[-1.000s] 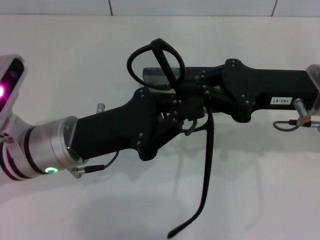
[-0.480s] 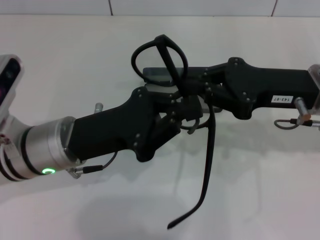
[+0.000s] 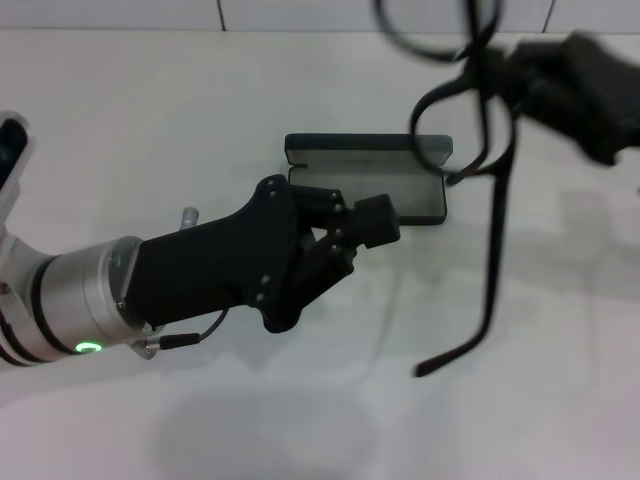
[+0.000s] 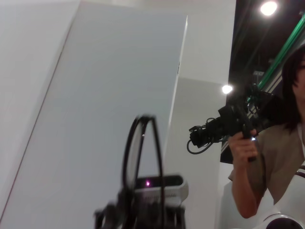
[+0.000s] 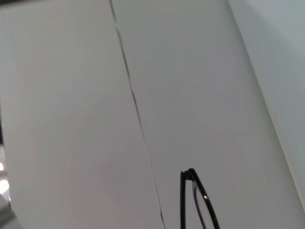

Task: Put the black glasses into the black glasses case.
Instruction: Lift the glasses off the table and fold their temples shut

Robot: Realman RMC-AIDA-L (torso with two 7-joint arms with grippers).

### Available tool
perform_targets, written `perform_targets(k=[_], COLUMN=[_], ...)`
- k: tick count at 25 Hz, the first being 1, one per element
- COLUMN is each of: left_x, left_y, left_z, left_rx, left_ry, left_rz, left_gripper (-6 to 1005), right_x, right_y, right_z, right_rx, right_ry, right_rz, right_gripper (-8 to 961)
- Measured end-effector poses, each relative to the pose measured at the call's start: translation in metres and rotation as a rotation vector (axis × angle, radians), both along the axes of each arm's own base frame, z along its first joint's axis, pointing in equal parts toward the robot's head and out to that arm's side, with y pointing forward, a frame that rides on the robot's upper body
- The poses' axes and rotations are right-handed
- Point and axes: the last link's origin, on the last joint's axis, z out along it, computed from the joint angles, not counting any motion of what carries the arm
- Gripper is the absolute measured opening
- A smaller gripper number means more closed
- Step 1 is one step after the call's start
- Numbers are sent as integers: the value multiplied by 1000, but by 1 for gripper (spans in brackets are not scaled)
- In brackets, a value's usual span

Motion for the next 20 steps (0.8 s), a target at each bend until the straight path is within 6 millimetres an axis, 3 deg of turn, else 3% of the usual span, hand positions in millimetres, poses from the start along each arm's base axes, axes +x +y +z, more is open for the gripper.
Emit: perform_targets(k=[4, 7, 13, 17, 20], left_x=[3, 8, 22, 23, 20], left_y=[1, -1, -4, -2, -1], left_z=[-2, -8, -17, -15, -11], left_rx=[-15, -54, -92, -61, -31], left_ry=[14, 49, 80, 52, 25], left_rz=[-21, -79, -198, -183, -146], left_gripper=[36, 36, 36, 36, 36], right_x=[-6, -8, -23, -26, -25], right_y=[-4, -2, 19, 20, 19], right_z=[20, 22, -25, -55, -67], right_rx=[44, 100, 122, 117, 117], right_ry=[123, 173, 40, -63, -110], right_rz=[43, 53, 30, 36, 33], right_gripper=[56, 56, 57, 57, 57])
